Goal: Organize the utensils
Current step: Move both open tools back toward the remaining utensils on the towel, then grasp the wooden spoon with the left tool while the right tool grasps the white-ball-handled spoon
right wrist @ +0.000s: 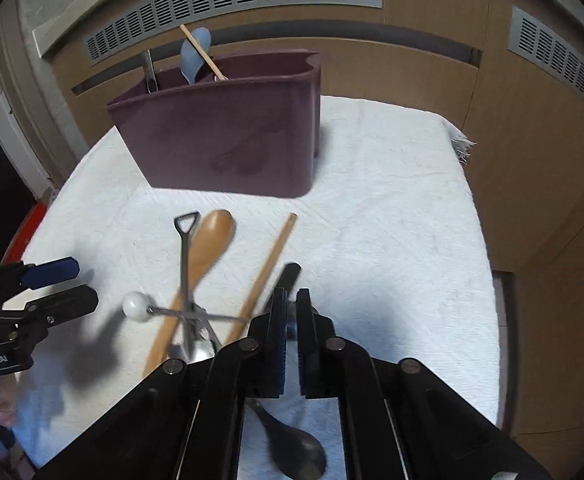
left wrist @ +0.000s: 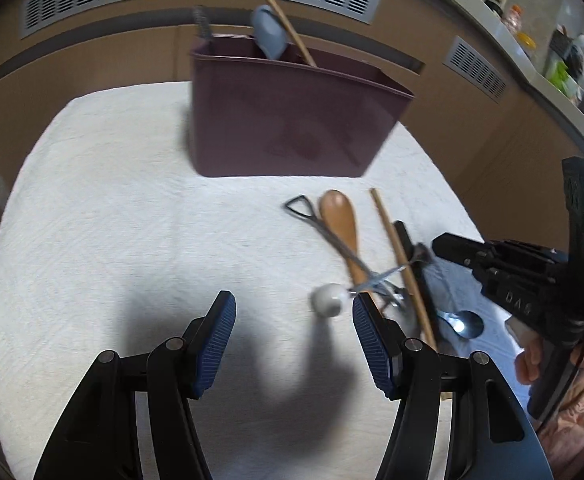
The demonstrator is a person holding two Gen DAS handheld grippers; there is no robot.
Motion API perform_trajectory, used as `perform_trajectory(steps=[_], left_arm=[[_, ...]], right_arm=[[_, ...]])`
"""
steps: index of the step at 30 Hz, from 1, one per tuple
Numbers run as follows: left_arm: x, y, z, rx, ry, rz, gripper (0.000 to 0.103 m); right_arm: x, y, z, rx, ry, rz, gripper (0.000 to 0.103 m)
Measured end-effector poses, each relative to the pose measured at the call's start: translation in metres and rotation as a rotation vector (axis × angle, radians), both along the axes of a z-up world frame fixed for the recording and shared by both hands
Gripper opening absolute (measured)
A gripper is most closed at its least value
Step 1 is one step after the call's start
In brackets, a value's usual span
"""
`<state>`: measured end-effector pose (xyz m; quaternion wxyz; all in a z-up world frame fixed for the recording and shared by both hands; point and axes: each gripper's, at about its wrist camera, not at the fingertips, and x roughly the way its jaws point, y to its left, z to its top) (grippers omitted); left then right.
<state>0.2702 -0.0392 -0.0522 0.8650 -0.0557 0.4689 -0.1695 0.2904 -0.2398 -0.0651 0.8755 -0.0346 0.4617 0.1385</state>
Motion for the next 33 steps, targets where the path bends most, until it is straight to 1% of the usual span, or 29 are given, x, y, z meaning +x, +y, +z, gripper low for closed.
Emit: perform_trajectory(steps=[1, 4, 5, 8, 10, 12, 14, 18, 20, 22, 23, 24, 25, 26, 27, 29, 31, 33], left_arm=[[0.000, -0.002, 0.001, 0.007, -0.007, 0.004, 0.062], [0.001, 0.001, 0.002, 0.073, -0.039, 0.067, 0.062], [0.001, 0.005, 0.002, 0.084, -0.038, 0.080, 0.062], [0.000, 0.023, 0.002, 0.076, -0.032, 0.117, 0.062], [-0.002, 0.033, 0.004, 0.073, -0.037, 0.141, 0.062], [-0.005, 0.047, 0.006, 0.067, -0.046, 0.169, 0.062], [-0.008, 0.058, 0.009, 0.063, -0.052, 0.190, 0.062], [-0.015, 0.079, 0.007, 0.037, -0.050, 0.225, 0.062], [-0.016, 0.085, 0.005, 0.022, -0.045, 0.233, 0.062], [-0.015, 0.089, 0.002, 0.005, -0.037, 0.240, 0.062], [-0.015, 0.090, -0.001, -0.002, -0.033, 0.243, 0.062], [-0.014, 0.091, -0.003, -0.009, -0.027, 0.244, 0.062], [-0.013, 0.091, -0.004, -0.011, -0.021, 0.243, 0.062], [-0.012, 0.090, -0.006, -0.011, -0.015, 0.238, 0.062], [-0.011, 0.088, -0.007, -0.007, -0.010, 0.233, 0.062], [-0.009, 0.082, -0.008, 0.002, -0.003, 0.221, 0.062], [-0.007, 0.073, -0.008, 0.003, -0.002, 0.195, 0.062], [-0.001, 0.055, -0.006, 0.003, -0.001, 0.144, 0.062]], right_arm=[[-0.005, 0.001, 0.000, 0.018, 0.001, 0.027, 0.008], [-0.022, 0.006, 0.004, 0.049, -0.007, 0.116, 0.008], [-0.027, 0.011, 0.005, 0.048, -0.016, 0.152, 0.011], [-0.037, 0.032, 0.008, 0.024, -0.041, 0.239, 0.020], [-0.040, 0.051, 0.011, 0.010, -0.057, 0.314, 0.023], [-0.042, 0.070, 0.013, -0.033, -0.082, 0.407, 0.029], [-0.041, 0.089, 0.011, -0.110, -0.112, 0.502, 0.035], [-0.031, 0.105, 0.004, -0.206, -0.087, 0.626, 0.036], [-0.024, 0.109, -0.001, -0.255, -0.070, 0.655, 0.036], [-0.017, 0.114, -0.009, -0.291, -0.035, 0.651, 0.035], [-0.015, 0.115, -0.009, -0.283, -0.045, 0.645, 0.035], [-0.013, 0.116, -0.008, -0.274, -0.038, 0.638, 0.027], [-0.011, 0.119, -0.008, -0.264, -0.025, 0.632, 0.025], [-0.009, 0.120, -0.007, -0.259, -0.025, 0.617, 0.019], [-0.006, 0.120, -0.005, -0.246, -0.018, 0.592, 0.019], [0.003, 0.110, 0.004, -0.176, -0.007, 0.518, 0.019], [0.017, 0.087, 0.015, -0.078, 0.010, 0.393, 0.019], [0.031, 0.060, 0.022, -0.004, 0.021, 0.283, 0.019]])
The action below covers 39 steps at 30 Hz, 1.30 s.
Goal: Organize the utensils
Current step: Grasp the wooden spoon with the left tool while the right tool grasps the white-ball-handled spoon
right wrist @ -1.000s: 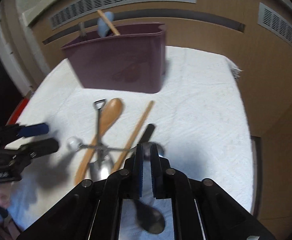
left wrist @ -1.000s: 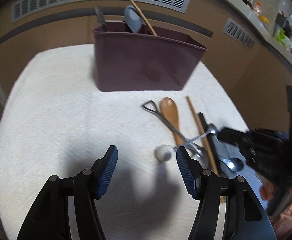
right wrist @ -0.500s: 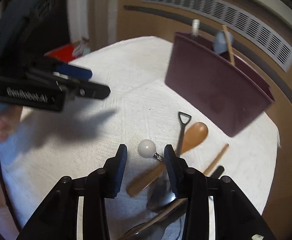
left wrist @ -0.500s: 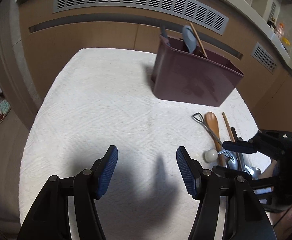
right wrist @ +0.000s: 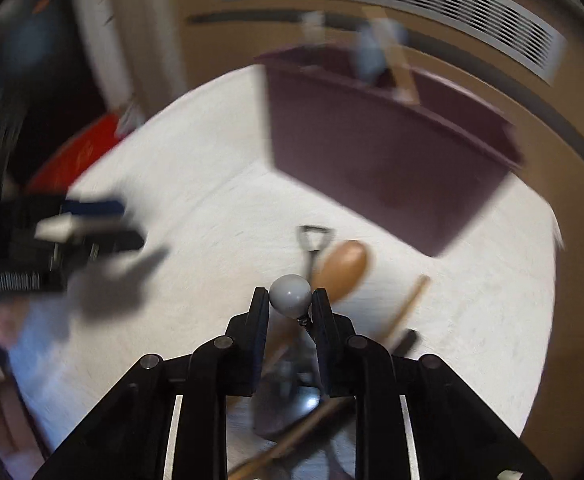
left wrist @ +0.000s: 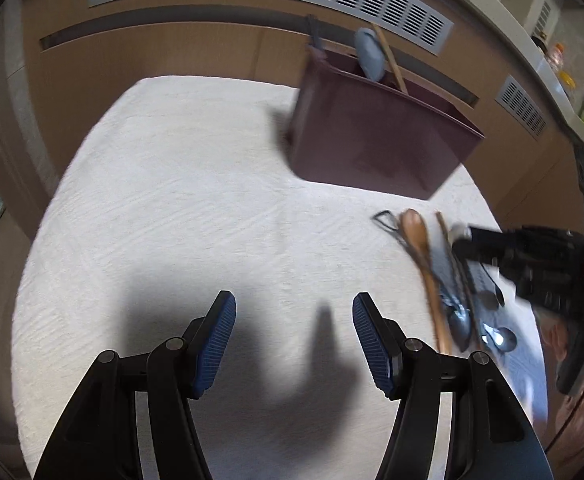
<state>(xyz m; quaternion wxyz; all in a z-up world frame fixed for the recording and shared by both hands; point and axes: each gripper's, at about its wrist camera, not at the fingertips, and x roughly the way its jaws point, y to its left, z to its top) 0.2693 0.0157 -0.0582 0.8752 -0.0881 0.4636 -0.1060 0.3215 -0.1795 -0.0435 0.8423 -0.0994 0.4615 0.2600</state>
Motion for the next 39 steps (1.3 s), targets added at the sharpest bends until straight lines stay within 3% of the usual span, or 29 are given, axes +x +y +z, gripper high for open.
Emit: perform_trajectory(steps=[5, 8, 10, 16, 22, 23, 28, 31, 34, 39], left_arm=[[0.019, -0.055, 0.008, 0.002, -0.002, -0.146, 0.062], [0.034, -0.087, 0.015, 0.027, -0.035, -0.228, 0.056], [0.047, -0.104, 0.014, 0.058, -0.031, -0.256, 0.046], [0.090, -0.133, -0.009, 0.163, 0.073, -0.267, 0.046], [0.093, -0.150, -0.015, 0.290, 0.036, -0.278, 0.043], [0.089, -0.152, -0.015, 0.298, 0.021, -0.291, 0.037], [0.062, -0.134, -0.014, 0.310, -0.015, -0.327, 0.032], [0.042, -0.114, -0.014, 0.306, -0.019, -0.346, 0.032], [0.026, -0.099, -0.013, 0.320, -0.036, -0.352, 0.032], [0.012, -0.071, -0.011, 0.236, -0.039, -0.338, 0.032]], right_arm=[[0.021, -0.057, -0.004, 0.066, 0.035, -0.244, 0.019], [0.018, -0.084, -0.013, 0.084, 0.024, -0.311, 0.019], [0.012, -0.091, -0.017, 0.090, 0.008, -0.329, 0.019], [-0.002, -0.105, -0.018, 0.144, -0.013, -0.331, 0.020], [-0.008, -0.111, -0.021, 0.179, -0.019, -0.330, 0.020], [-0.007, -0.109, -0.023, 0.173, -0.008, -0.329, 0.020], [-0.007, -0.109, -0.025, 0.164, 0.040, -0.298, 0.026], [-0.014, -0.119, -0.017, 0.148, -0.016, -0.339, 0.032], [-0.020, -0.122, -0.018, 0.049, -0.053, -0.370, 0.033], [-0.027, -0.123, -0.033, 0.016, 0.004, -0.324, 0.033]])
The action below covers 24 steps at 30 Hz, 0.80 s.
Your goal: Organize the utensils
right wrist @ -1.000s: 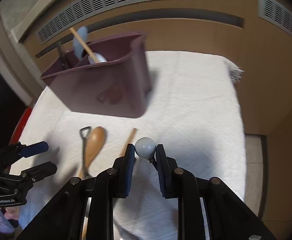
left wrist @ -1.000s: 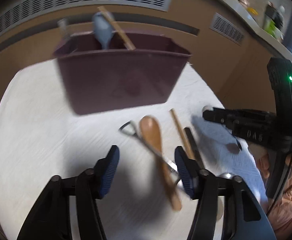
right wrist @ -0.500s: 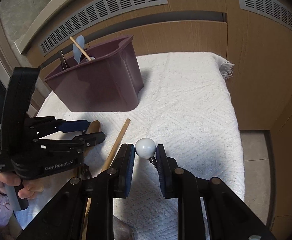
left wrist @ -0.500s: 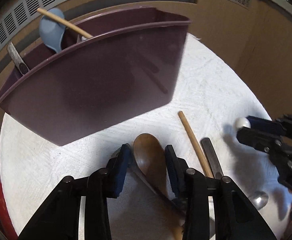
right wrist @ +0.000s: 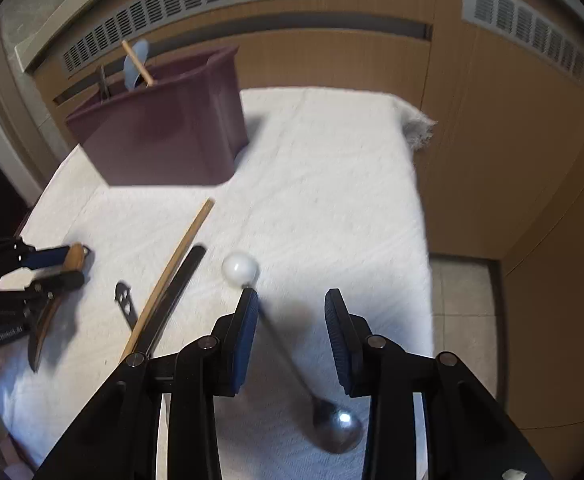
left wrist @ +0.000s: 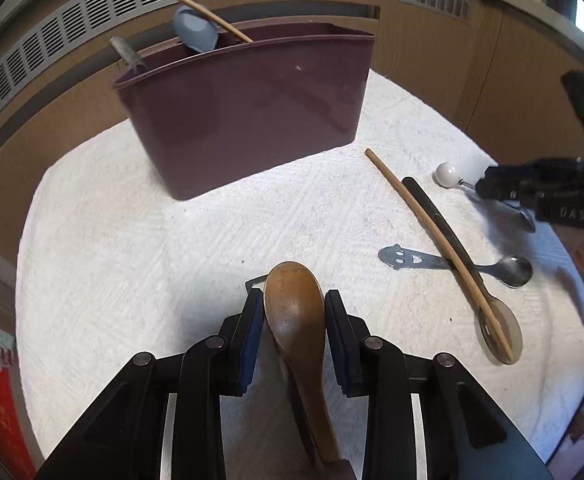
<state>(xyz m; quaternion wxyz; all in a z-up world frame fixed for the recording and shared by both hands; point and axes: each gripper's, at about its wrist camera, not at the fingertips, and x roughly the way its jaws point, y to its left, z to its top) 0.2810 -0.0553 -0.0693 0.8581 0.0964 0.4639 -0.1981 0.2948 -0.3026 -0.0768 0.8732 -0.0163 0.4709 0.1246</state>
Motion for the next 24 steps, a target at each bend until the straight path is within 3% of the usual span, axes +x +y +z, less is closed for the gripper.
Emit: perform_trajectory(steps=[6, 11, 13, 14, 15, 22, 24], left_arm=[[-0.004, 0.012, 0.006, -0.056, 0.035, 0.011, 0.033], [-0.015, 0.018, 0.014, -0.069, 0.070, 0.016, 0.036], [-0.017, 0.019, 0.016, -0.071, 0.082, 0.015, 0.038], [-0.017, 0.018, 0.016, -0.077, 0.087, 0.011, 0.040], [-0.017, 0.016, 0.017, -0.081, 0.093, 0.004, 0.042], [-0.008, -0.007, 0.002, 0.045, 0.093, 0.034, 0.042], [-0.009, -0.015, -0.003, 0.088, 0.059, 0.051, 0.042]], right_arm=[[0.008, 0.019, -0.001, -0.061, -0.041, 0.094, 0.033], [0.027, 0.037, -0.008, -0.062, -0.014, 0.156, 0.033], [0.027, 0.042, -0.008, -0.071, -0.021, 0.148, 0.028], [0.026, 0.044, -0.007, -0.074, -0.025, 0.143, 0.020], [0.024, 0.045, -0.005, -0.067, -0.032, 0.141, 0.020], [0.000, 0.037, 0.028, 0.042, -0.114, 0.100, 0.020], [-0.006, 0.036, 0.037, 0.075, -0.137, 0.080, 0.020]])
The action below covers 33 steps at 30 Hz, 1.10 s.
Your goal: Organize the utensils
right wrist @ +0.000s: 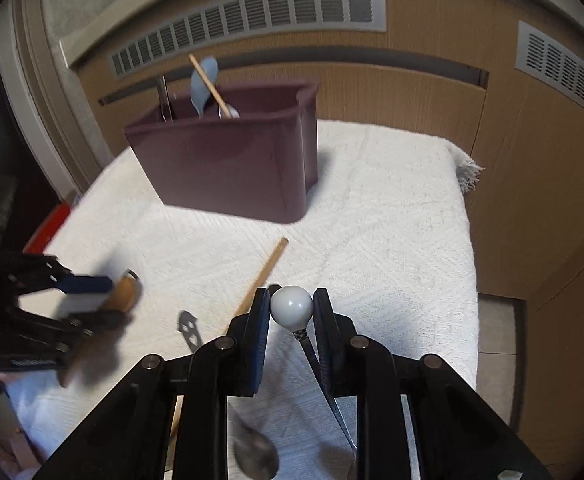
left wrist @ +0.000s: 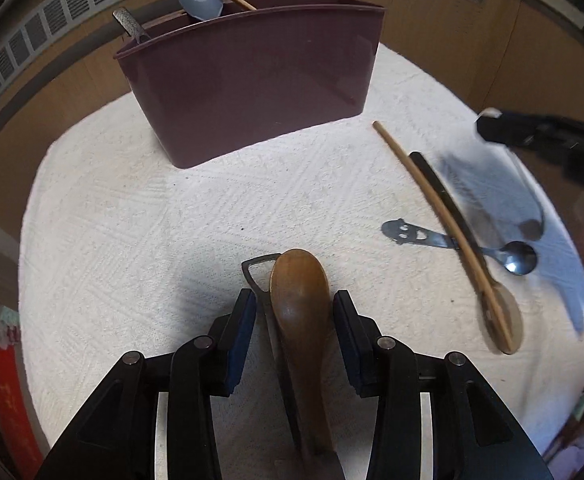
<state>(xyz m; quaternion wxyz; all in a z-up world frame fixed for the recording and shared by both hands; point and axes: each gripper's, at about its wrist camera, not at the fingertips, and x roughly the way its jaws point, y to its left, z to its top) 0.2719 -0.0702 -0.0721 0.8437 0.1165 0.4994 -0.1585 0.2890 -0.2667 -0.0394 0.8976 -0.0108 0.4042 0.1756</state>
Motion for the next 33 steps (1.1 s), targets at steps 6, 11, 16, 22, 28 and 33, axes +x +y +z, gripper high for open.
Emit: perform_trajectory(steps=[6, 11, 16, 22, 28, 33], left_arm=[[-0.014, 0.000, 0.004, -0.015, -0.116, 0.025, 0.031], [-0.036, 0.035, 0.042, -0.219, -0.206, 0.093, 0.031], [-0.060, 0.048, 0.087, -0.310, -0.339, 0.108, 0.031], [-0.067, 0.054, 0.115, -0.344, -0.409, 0.097, 0.005], [-0.060, 0.060, 0.121, -0.343, -0.414, 0.136, 0.005], [-0.039, 0.084, 0.106, -0.301, -0.316, 0.247, 0.009]], right_arm=[[-0.020, 0.003, 0.015, 0.069, -0.032, -0.037, 0.020], [-0.040, 0.011, 0.027, 0.076, -0.060, -0.049, 0.020], [-0.060, 0.019, 0.045, 0.076, -0.108, -0.041, 0.020], [-0.076, 0.025, 0.066, 0.071, -0.168, -0.032, 0.020], [-0.077, 0.029, 0.077, 0.053, -0.192, -0.025, 0.020], [-0.077, 0.029, 0.077, 0.041, -0.179, -0.019, 0.020]])
